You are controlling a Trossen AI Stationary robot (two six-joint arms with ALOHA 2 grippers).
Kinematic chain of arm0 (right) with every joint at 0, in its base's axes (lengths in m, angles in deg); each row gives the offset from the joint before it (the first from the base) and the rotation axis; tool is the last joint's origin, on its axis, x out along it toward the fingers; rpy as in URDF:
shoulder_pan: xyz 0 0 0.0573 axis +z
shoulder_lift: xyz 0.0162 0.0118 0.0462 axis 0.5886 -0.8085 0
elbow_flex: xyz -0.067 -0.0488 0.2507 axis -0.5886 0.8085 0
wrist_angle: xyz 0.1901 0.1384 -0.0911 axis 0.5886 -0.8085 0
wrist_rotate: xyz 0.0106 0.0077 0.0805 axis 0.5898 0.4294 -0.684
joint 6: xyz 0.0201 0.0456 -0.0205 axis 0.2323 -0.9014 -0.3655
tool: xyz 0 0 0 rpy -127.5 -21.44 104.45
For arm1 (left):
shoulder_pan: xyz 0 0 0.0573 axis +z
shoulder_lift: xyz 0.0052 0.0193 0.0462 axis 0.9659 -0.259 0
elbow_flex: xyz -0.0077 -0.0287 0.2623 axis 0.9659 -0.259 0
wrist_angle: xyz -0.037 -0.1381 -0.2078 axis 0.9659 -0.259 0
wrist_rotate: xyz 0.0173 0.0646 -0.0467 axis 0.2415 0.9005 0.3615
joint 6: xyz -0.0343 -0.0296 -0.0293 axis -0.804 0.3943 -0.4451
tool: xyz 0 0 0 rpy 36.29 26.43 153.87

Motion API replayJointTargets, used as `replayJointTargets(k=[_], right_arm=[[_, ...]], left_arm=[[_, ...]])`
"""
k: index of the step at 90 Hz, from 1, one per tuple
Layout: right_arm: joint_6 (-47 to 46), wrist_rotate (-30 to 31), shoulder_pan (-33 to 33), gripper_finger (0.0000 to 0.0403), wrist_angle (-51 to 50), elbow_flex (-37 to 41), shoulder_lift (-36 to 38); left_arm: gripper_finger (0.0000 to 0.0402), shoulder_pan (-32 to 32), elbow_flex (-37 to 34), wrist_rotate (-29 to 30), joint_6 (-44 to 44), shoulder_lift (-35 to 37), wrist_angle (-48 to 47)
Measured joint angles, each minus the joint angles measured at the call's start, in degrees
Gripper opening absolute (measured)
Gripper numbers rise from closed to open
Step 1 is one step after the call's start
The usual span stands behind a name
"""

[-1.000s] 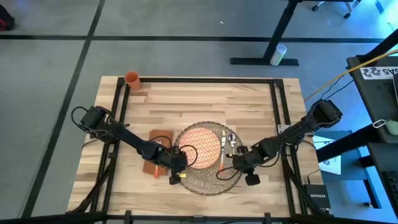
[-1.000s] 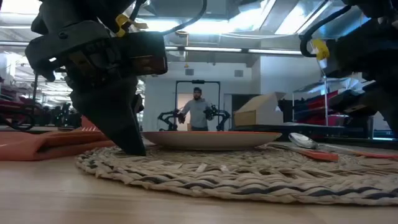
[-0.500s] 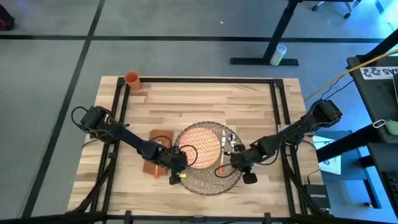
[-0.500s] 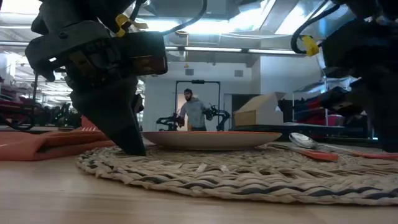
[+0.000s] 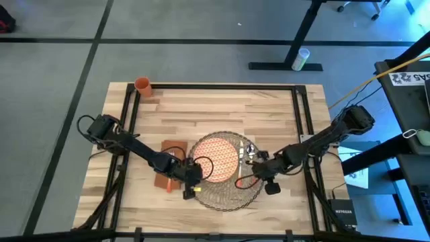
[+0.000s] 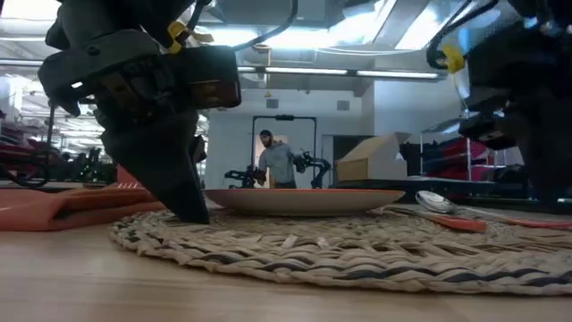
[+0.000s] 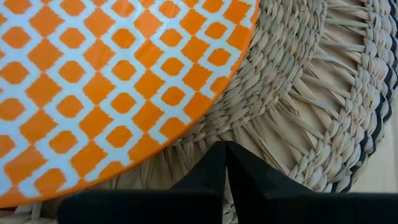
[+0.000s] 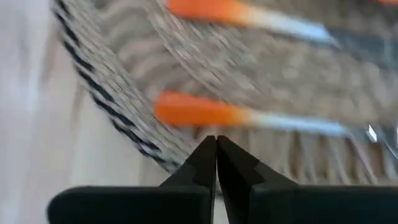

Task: Set table place
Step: Adjust the brown table mat

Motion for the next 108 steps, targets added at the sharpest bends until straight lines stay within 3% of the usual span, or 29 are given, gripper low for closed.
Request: replayJointTargets(k=[59,108], right_arm=[[1.4,0.9,-2.7,0.0000,-0.1,-0.1,-5.0],[1.5,1.9,-2.6,0.0000,1.9,0.0,-5.2]], left_arm=[[0.0000,1.0,0.0,1.1,0.4,0.4,-0.6],[0.0000,0.7,0.0,1.4,1.5,9.2,-3.2]])
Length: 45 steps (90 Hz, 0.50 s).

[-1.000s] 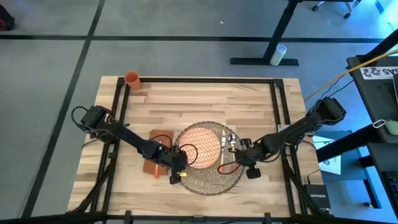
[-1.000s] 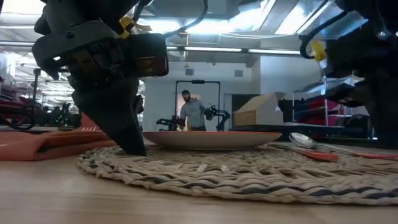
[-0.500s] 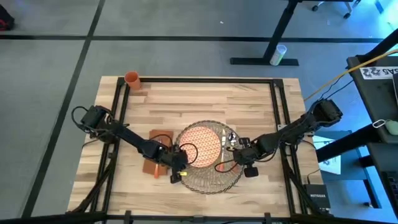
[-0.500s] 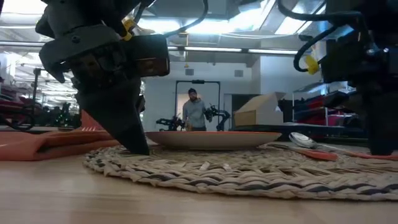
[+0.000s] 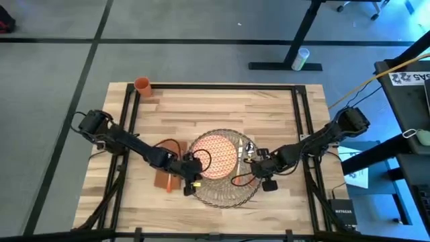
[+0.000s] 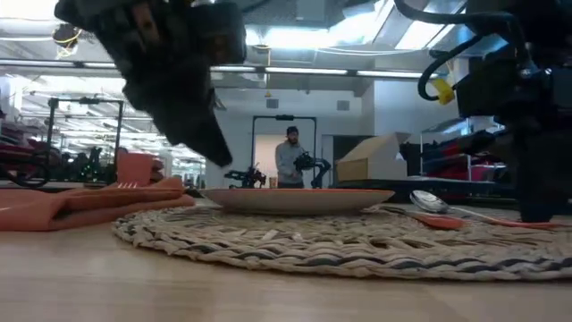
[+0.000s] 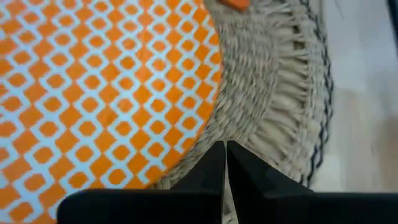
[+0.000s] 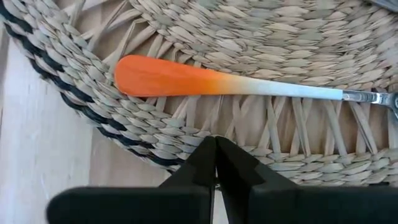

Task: Set table place
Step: Adjust the brown table mat

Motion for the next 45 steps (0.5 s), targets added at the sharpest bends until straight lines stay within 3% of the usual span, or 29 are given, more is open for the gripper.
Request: replayJointTargets(k=[45], right_arm=[[0.1,0.4,0.0,0.0000,0.0,0.0,0.0]], left_arm=[[0.0000,-3.7,0.0,5.9,-10.8,4.2,-28.8]])
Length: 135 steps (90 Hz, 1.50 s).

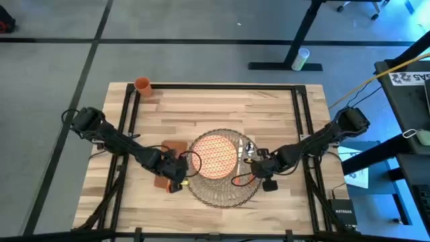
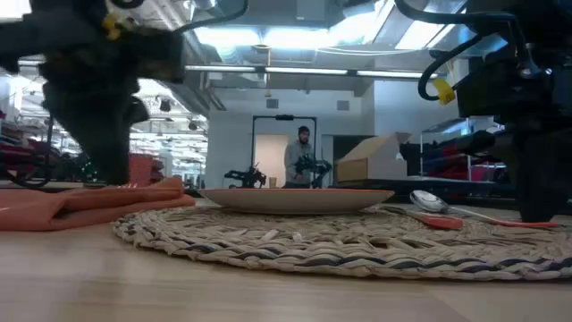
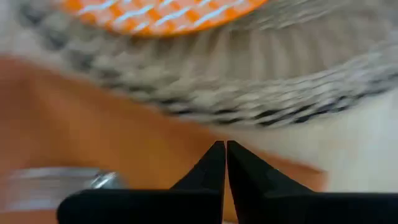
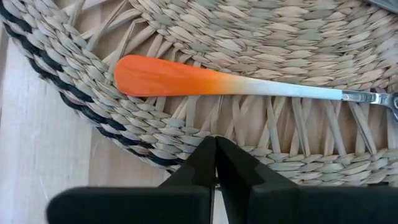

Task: Set table place
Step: Adjust the brown table mat, then adjust the orange table napkin

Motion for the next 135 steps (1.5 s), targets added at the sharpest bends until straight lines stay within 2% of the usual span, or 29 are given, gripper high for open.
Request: replayJointTargets(k=[10,30,69,101,135], right_arm=[[0.0,0.0,0.0,0.0000,0.0,0.0,0.0],[0.0,0.1,0.0,0.0000,0.0,0.0,0.0],[0.0,0.2,0.0,0.0000,0.1,0.0,0.0],[-0.1,0.6,0.0,0.0000,1.5,0.1,-0.1],[-0.1,1.5,0.0,0.0000,1.8,0.1,-0.1]], left_arm=[[0.0000,0.5,0.0,2.0,0.1,0.0,-1.0],[0.0000,4.3,-1.1,2.5,-0.2,0.1,-4.5],[0.0000,7.5,-7.1,1.9,-0.1,0.1,3.5],[0.0000,8.9,-7.0,2.1,0.3,0.1,4.8],[0.0000,8.8,-2.0,4.2,3.0,1.4,1.7]])
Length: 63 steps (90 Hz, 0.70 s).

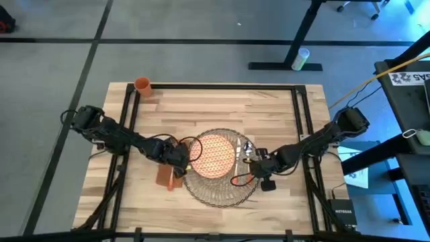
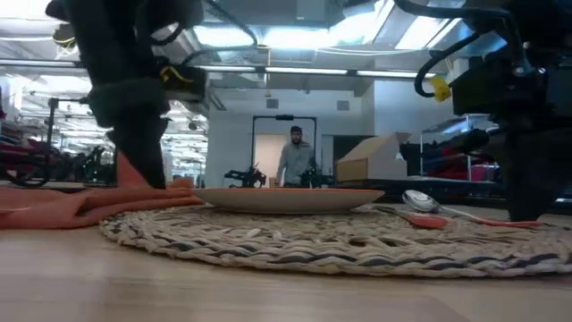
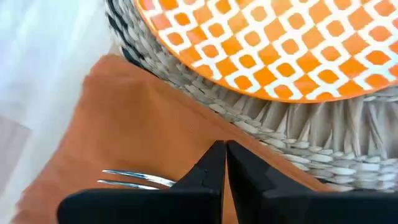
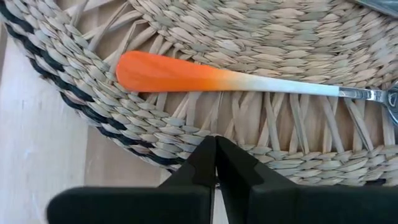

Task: Set table place
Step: Adjust the orange table napkin, then move the orange cup to the top right of the brown table mat

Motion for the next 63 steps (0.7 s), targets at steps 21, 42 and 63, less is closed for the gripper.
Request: replayJointTargets(k=[21,42,63], right_arm=[[0.0,0.2,0.0,0.0000,-0.5,0.0,0.0],[0.3,1.5,0.0,0.0000,-0.8,0.0,0.1],[1.4,1.9,0.0,0.0000,-0.7,0.0,0.1]], left_arm=[[0.0000,1.1,0.3,3.4,-0.7,0.9,-6.9],[0.0000,3.8,0.6,4.7,3.7,8.9,-10.2],[0.0000,13.2,4.9,4.9,7.9,19.5,-27.9]])
